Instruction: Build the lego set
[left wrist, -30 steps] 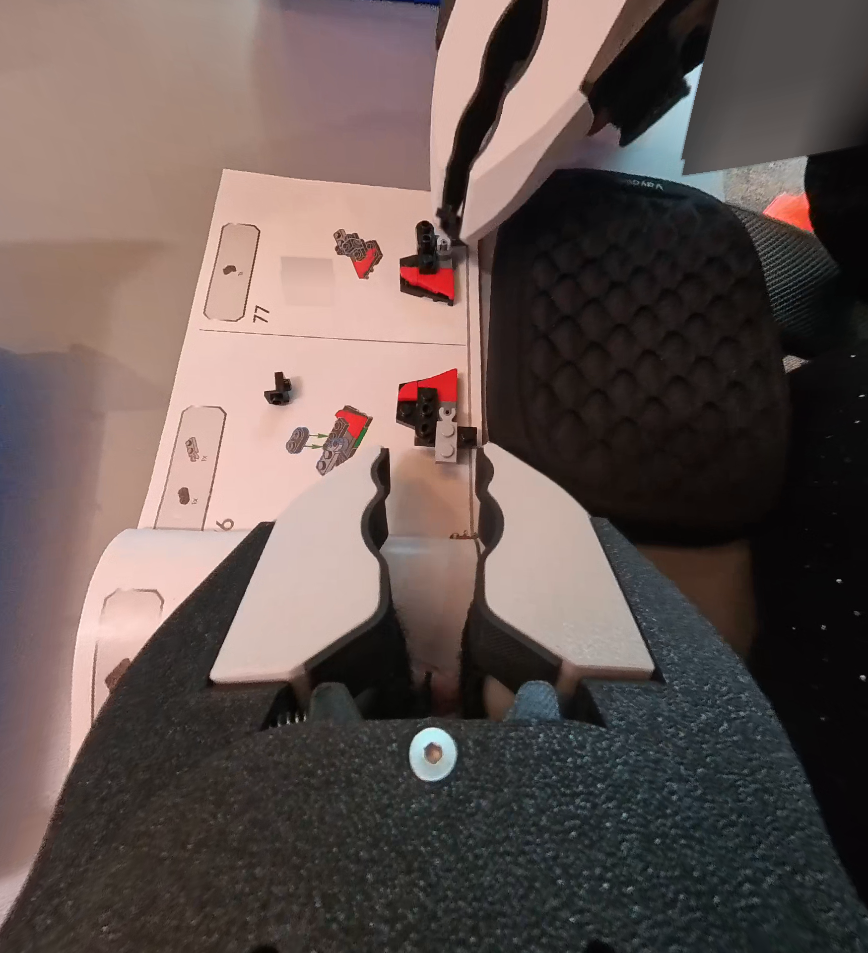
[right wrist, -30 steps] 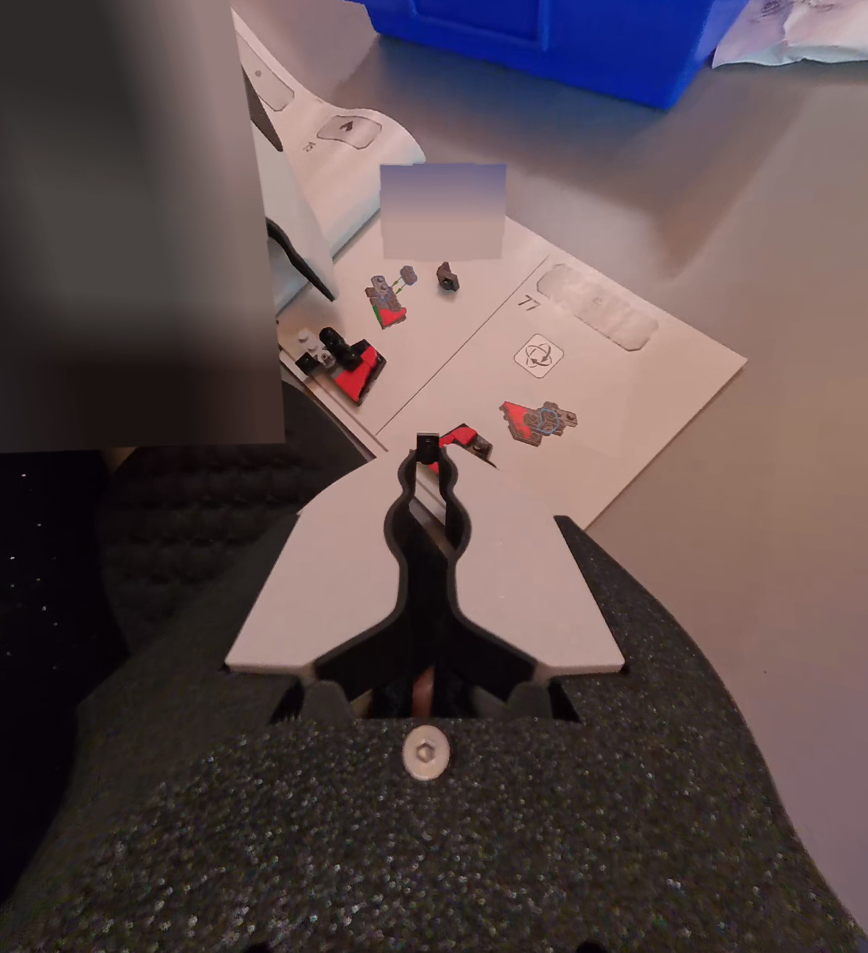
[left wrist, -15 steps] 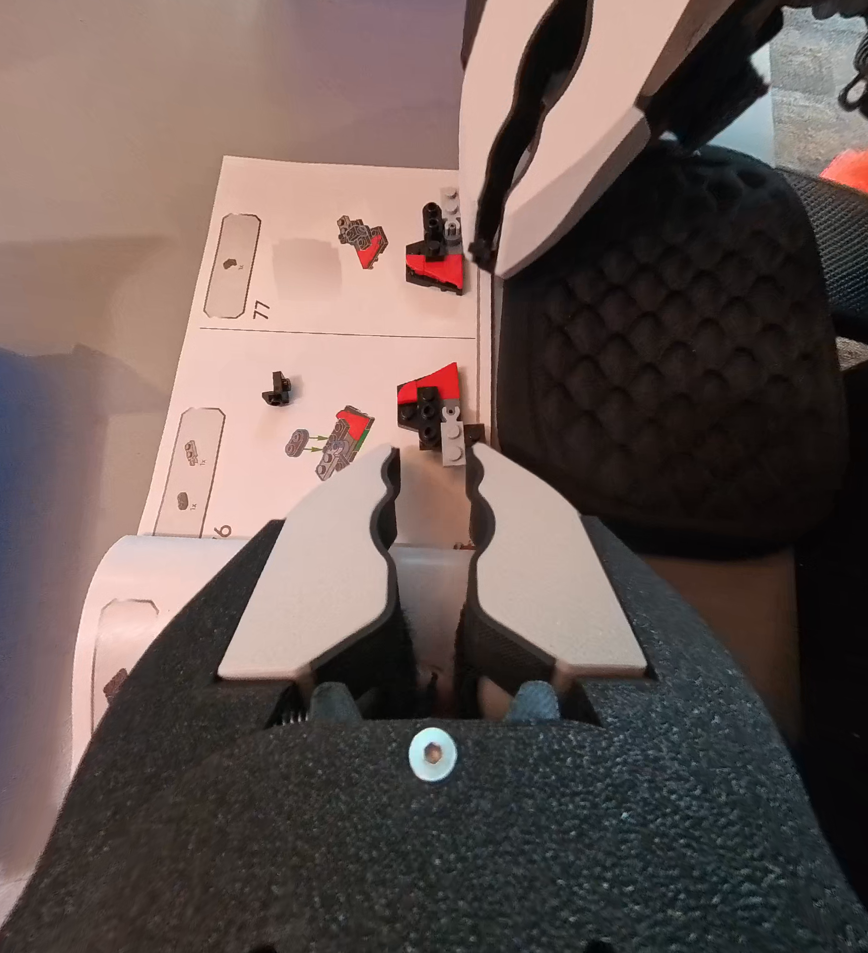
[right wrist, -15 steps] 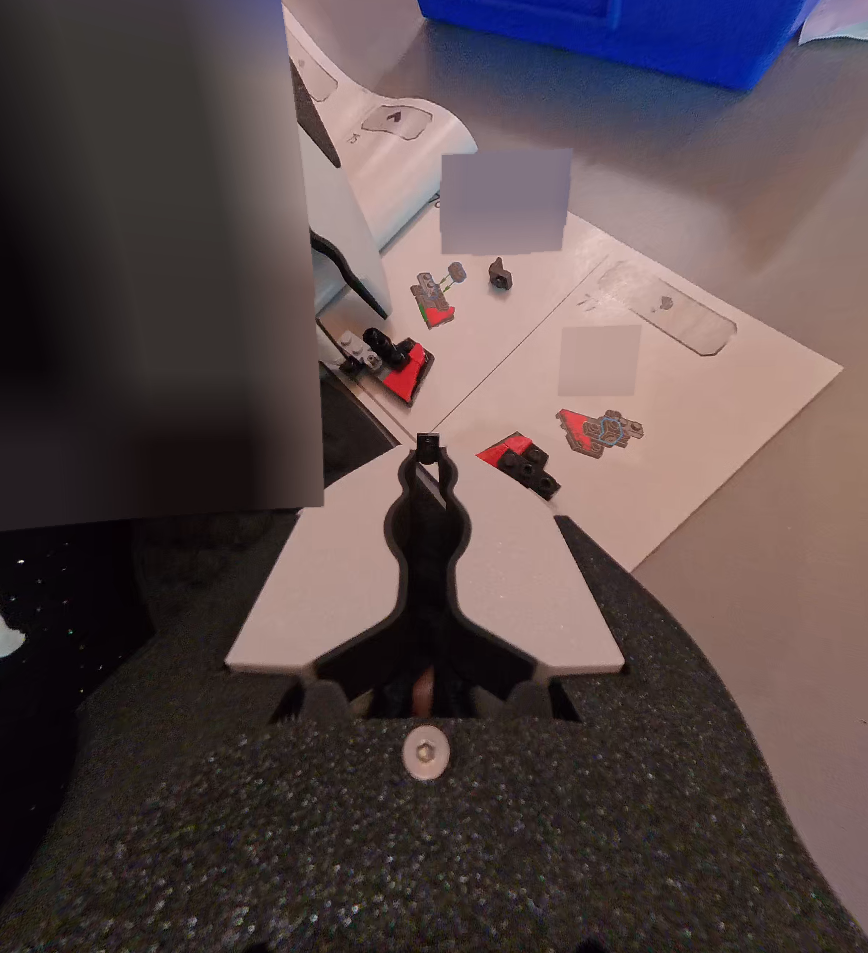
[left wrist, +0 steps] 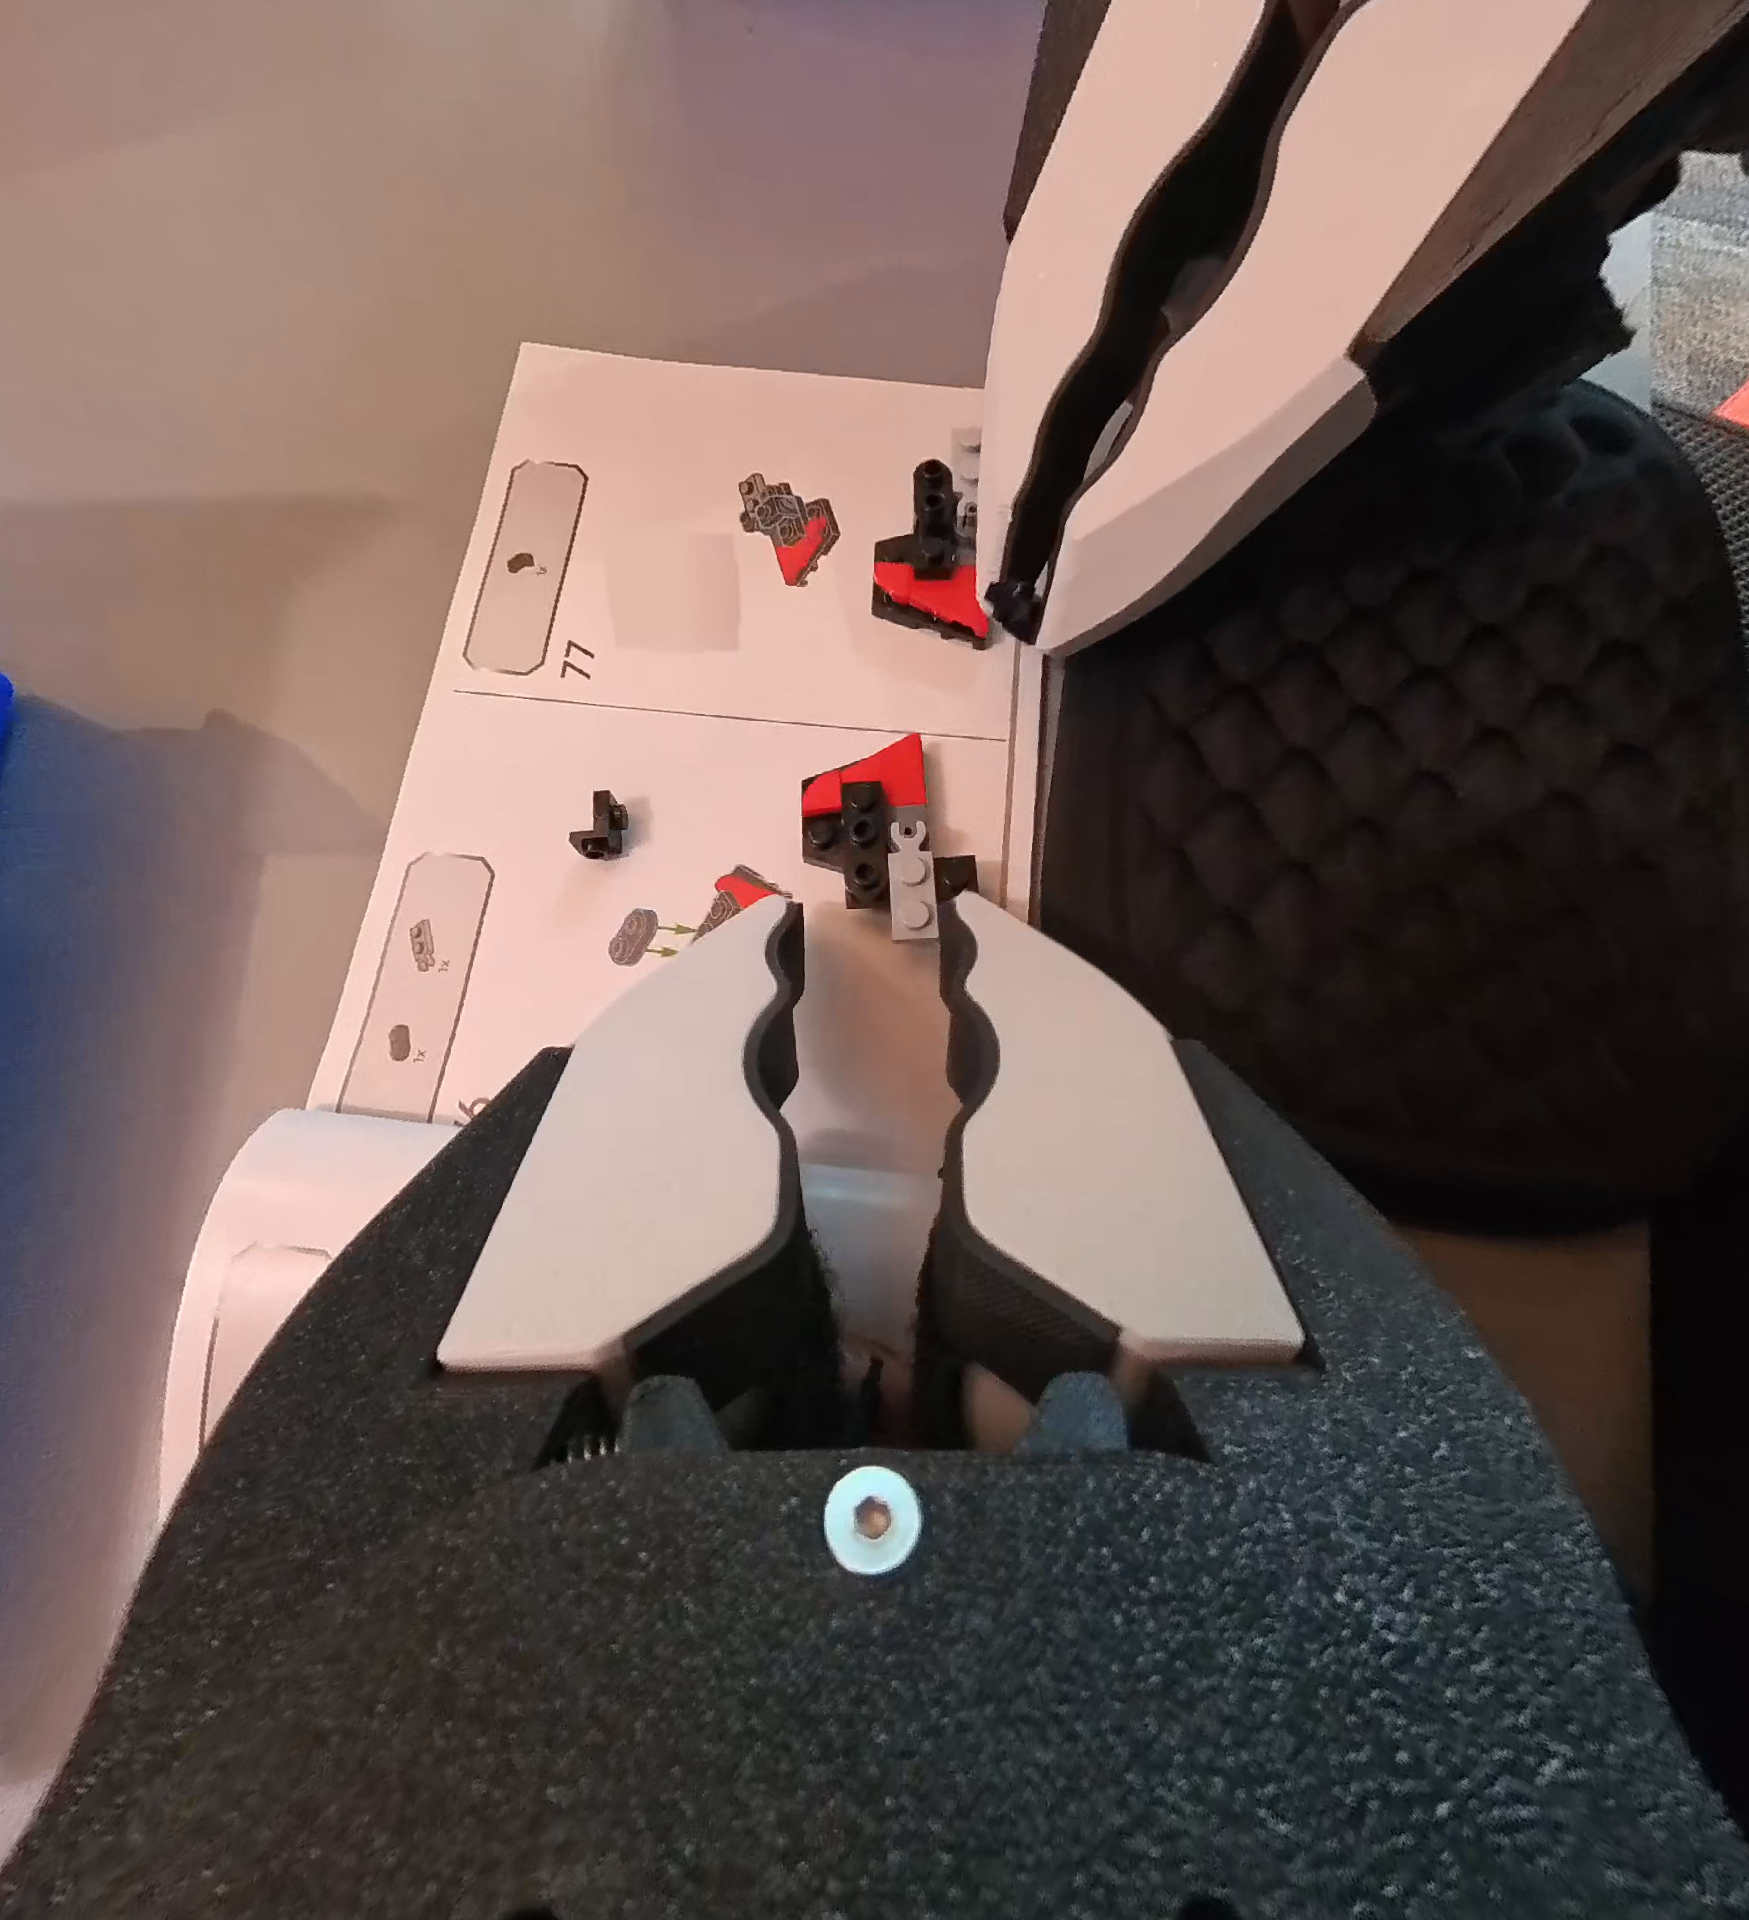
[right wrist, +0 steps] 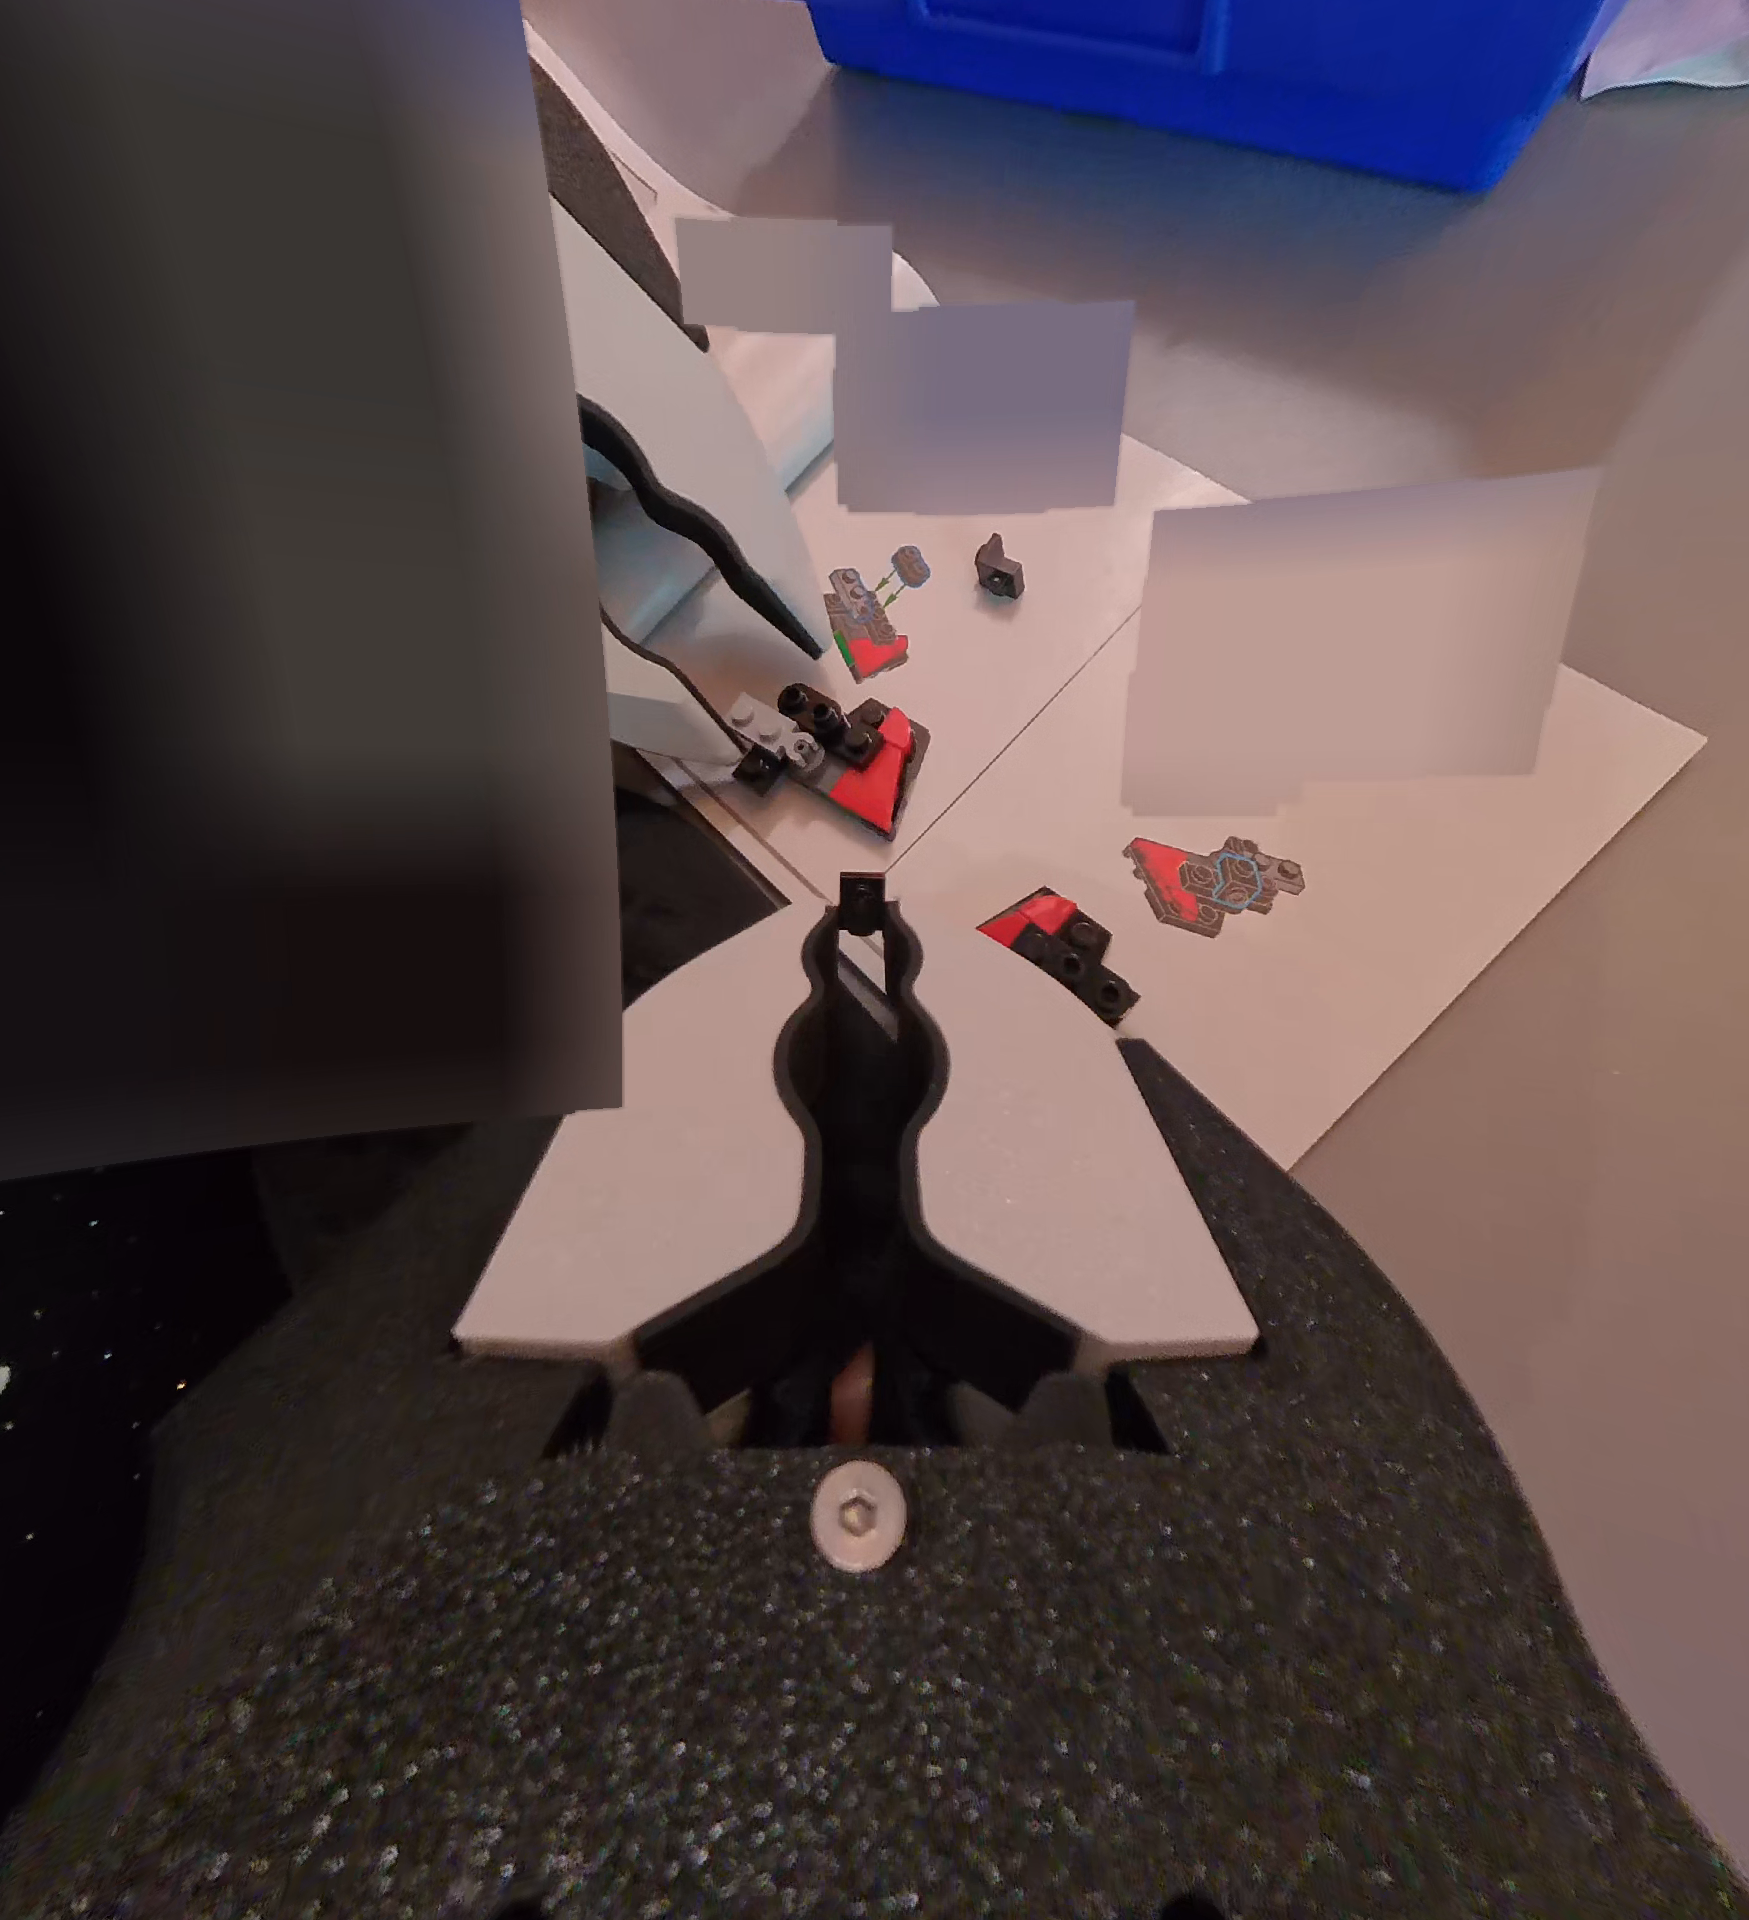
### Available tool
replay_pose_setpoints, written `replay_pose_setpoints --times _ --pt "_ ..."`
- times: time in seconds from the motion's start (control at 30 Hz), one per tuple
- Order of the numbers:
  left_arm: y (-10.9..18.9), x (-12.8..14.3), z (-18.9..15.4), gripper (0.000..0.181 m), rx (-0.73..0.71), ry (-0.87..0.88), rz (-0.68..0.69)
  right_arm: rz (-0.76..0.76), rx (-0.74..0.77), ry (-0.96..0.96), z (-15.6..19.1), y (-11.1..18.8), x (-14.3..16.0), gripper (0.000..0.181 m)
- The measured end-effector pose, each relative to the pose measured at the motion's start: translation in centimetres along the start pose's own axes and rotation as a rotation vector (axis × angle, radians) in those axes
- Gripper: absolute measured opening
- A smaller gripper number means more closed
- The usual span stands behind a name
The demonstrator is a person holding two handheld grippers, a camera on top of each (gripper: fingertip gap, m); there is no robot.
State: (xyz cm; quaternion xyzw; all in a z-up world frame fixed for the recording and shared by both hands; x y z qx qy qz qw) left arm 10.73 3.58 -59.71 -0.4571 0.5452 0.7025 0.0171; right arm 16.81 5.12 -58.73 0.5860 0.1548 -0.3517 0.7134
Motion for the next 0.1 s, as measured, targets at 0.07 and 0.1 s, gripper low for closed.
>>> replay_pose_setpoints --times 0.07,0.1 --pt "0.25 -0.10 -0.03 0.025 0.010 0.014 -0.015 -0.006 0.007 -0.007 -0.14 0.19 -0.03 0.008" --pt "0.43 -0.20 -0.06 0.025 0.018 0.021 -0.027 -0.011 0.011 -0.009 -0.22 0.31 -0.08 0.008"
Point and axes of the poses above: each gripper's, where its closed fingertips meet, y back along the fingers, x out of its underside, z = x × y across the jaws, the point moved 1 cm from there along y, back along the fingers, and after that the axes turned 7 degrees about z, right-handed, at the moved point
